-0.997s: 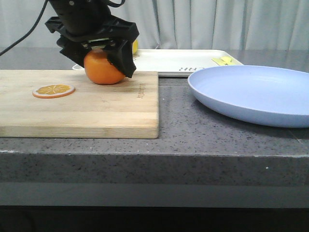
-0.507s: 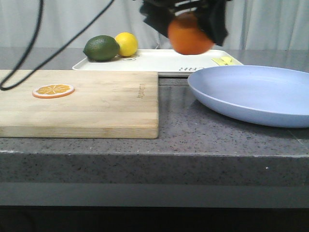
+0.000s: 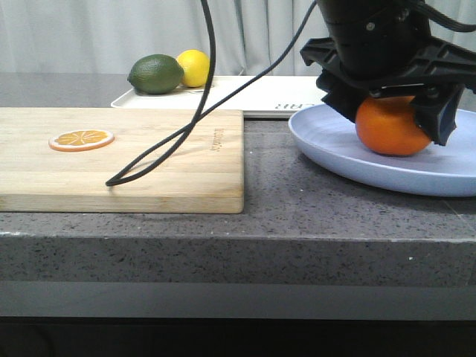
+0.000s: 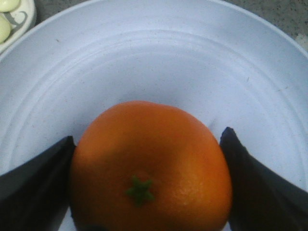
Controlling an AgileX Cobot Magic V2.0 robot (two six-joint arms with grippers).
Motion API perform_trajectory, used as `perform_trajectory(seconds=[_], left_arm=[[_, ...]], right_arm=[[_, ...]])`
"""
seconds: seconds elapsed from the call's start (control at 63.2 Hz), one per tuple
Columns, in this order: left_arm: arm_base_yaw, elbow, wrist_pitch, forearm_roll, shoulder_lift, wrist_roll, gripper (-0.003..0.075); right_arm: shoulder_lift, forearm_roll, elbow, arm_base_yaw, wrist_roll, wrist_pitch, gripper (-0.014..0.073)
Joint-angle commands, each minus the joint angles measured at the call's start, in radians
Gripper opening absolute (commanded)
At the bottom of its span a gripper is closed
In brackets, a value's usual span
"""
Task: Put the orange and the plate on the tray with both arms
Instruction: 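Lift the orange with the left gripper and lower it onto the blue plate, then open the left gripper and withdraw it from the orange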
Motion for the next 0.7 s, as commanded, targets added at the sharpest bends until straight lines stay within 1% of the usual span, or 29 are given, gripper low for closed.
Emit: perform_trajectory(seconds=[0.0, 0.016, 0.047, 0.095, 0.237, 0.348, 0.507, 0.617, 0.681], left_arm=[[-0.008, -0.041, -0.07, -0.008, -0.064, 0.0, 0.0578], [-0.008, -0.041, -0.07, -0.008, -0.064, 0.0, 0.0588], [-0.008, -0.041, -0.072, -0.008, -0.064, 0.0, 0.0636], [-0.008, -0.041, -0.072, -0.008, -0.064, 0.0, 0.0653], [-0.008, -0.058, -0.054, -0.011, -0.073, 0.0, 0.0652], [-0.008, -0.106, 0.032, -0.012, -0.116, -0.006, 0.0652], [0.006, -0.12, 0.127, -0.012, -0.234, -0.006, 0.0652], [0.015, -0.103, 0.2, 0.036, -0.324, -0.007, 0.0652], [0.025, -0.074, 0.212, 0.058, -0.377, -0.01, 0.0652]], right_arm=[[0.007, 0.003, -0.036, 0.001, -0.008, -0.057, 0.0544], [0.007, 0.003, -0.036, 0.001, -0.008, -0.057, 0.0544], [0.007, 0.003, -0.036, 0.001, -0.008, -0.057, 0.0544], [0.007, 0.003, -0.036, 0.001, -0.008, -0.057, 0.0544], [0.007, 0.003, -0.036, 0.001, -0.008, -0.058, 0.0544], [0.007, 0.003, -0.036, 0.001, -0.008, -0.057, 0.0544], [0.007, 0.003, -0.036, 0.001, -0.008, -0.057, 0.0544], [0.007, 0.003, -0.036, 0.001, -0.008, -0.056, 0.0544], [0.007, 0.003, -0.036, 0.001, -0.008, -0.05, 0.0544]])
